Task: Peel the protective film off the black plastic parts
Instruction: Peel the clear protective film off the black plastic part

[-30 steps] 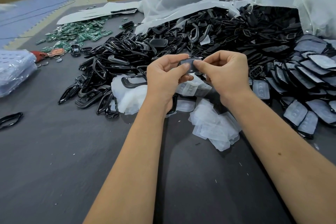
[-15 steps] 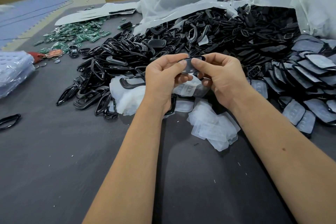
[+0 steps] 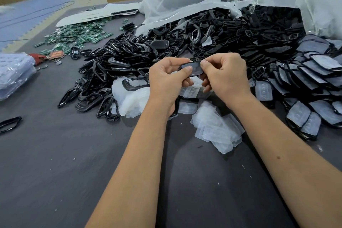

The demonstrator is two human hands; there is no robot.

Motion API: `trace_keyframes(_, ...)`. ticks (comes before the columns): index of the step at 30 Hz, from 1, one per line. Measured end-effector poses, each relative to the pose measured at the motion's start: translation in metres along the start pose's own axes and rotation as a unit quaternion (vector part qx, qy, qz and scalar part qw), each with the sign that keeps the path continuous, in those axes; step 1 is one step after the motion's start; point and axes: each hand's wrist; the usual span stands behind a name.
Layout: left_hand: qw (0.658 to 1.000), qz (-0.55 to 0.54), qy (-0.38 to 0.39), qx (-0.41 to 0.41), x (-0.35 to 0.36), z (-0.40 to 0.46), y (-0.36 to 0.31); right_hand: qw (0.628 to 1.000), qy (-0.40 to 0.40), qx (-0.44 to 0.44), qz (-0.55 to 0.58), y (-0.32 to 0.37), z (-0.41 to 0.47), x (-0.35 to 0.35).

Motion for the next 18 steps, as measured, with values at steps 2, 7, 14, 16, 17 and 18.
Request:
trace_keyframes(2,1.000,0.004,-0.003,0.002,0.0000,0.0003,0.0008,1.000,0.002,0.005,0.003,-0.0011,0.0001,0.0004)
trace_keyframes(7,1.000,0.010,0.013,0.001,-0.0013,0.0000,-0.0001,1.000,0.005,-0.014,0.004,-0.0050,-0.0004,0.0000)
trace_keyframes(14,0.999,0.001,0.024,-0.026,-0.0019,-0.0005,-0.0025,0.997,0.057,-0.016,0.051,-0.0065,0.0036,-0.0085)
trace_keyframes(16,0.998,-0.025,0.018,-0.052,-0.0027,0.0003,-0.0041,0.997,0.061,-0.050,0.016,-0.0050,0.0003,-0.0087)
trace_keyframes(17,0.997,-0.042,0.010,-0.068,-0.0031,0.0010,-0.0049,0.995,0.060,-0.077,-0.011,-0.0039,-0.0016,-0.0084)
trace_keyframes(18,0.995,-0.062,0.001,-0.084,-0.0037,0.0016,-0.0060,0.991,0.062,-0.110,-0.036,-0.0026,-0.0032,-0.0080)
Point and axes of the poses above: each hand's wrist, its own z-axis towards the middle knuckle, its own x-axis out of the palm, y = z × x, and after that the axes turned 6 degrees about y, right-handed
